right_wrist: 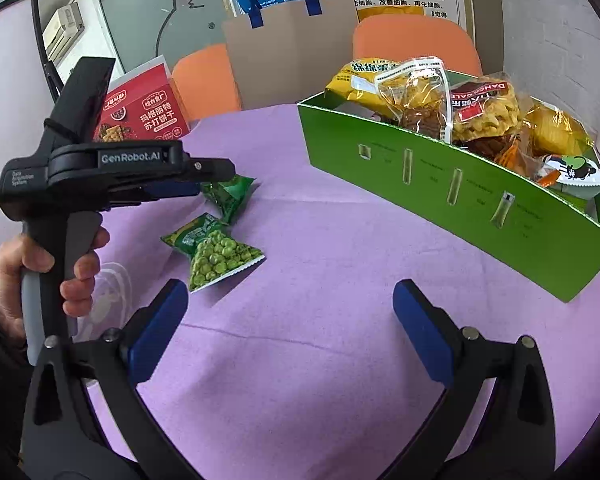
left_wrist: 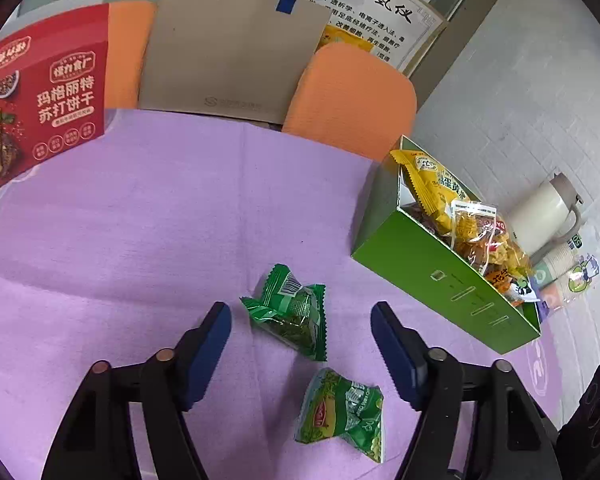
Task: Organize snacks
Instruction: 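Withdraw both tools and move them to the green pea snack bag, then close both tools on the green pea bag and lift it, then carry the green pea bag into the green box and open both tools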
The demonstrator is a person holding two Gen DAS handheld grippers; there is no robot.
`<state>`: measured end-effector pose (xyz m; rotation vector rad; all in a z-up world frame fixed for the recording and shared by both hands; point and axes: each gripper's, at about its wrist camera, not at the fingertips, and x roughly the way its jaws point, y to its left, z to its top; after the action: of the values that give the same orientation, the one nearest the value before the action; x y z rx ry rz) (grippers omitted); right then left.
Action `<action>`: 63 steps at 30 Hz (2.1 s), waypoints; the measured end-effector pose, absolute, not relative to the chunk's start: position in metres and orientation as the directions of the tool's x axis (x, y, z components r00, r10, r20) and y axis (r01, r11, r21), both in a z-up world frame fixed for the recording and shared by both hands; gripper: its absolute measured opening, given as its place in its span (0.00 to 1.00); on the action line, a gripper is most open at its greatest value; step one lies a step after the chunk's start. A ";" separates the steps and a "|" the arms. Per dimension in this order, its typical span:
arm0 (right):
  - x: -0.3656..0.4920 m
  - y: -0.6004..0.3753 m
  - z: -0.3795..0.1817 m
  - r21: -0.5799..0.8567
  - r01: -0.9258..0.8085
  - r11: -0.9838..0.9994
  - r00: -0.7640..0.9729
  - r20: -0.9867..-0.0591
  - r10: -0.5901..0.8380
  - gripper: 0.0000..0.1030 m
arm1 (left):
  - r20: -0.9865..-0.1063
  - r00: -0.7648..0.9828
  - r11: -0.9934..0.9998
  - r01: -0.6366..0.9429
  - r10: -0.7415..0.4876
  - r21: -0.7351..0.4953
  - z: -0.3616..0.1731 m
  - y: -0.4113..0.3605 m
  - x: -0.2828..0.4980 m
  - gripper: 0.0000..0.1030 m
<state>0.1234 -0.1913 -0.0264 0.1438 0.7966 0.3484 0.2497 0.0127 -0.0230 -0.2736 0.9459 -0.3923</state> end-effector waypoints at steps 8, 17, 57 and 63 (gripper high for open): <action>0.160 -0.172 -0.022 0.300 -0.280 0.912 0.618 -0.671 0.410 0.97 | -0.730 0.466 0.866 0.247 -0.500 -0.436 -0.044 0.011 0.258 0.31; 0.207 -0.135 -0.039 0.290 -0.354 0.889 0.510 -0.738 0.443 0.65 | -0.691 0.423 0.810 0.292 -0.586 -0.508 -0.047 0.026 0.248 0.29; 0.159 -0.266 0.020 0.306 -0.184 0.934 0.750 -0.571 0.334 0.28 | -0.632 0.390 0.724 0.532 -0.670 -0.440 0.044 -0.114 0.217 0.30; 0.174 -0.298 0.015 0.309 -0.135 0.941 0.768 -0.567 0.297 0.31 | -0.655 0.373 0.718 0.576 -0.657 -0.392 0.046 -0.167 0.226 0.30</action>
<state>0.1736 -0.2976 0.0153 0.2583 0.6552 0.2375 0.2256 -0.1672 0.0461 -0.1032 0.8875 -0.7911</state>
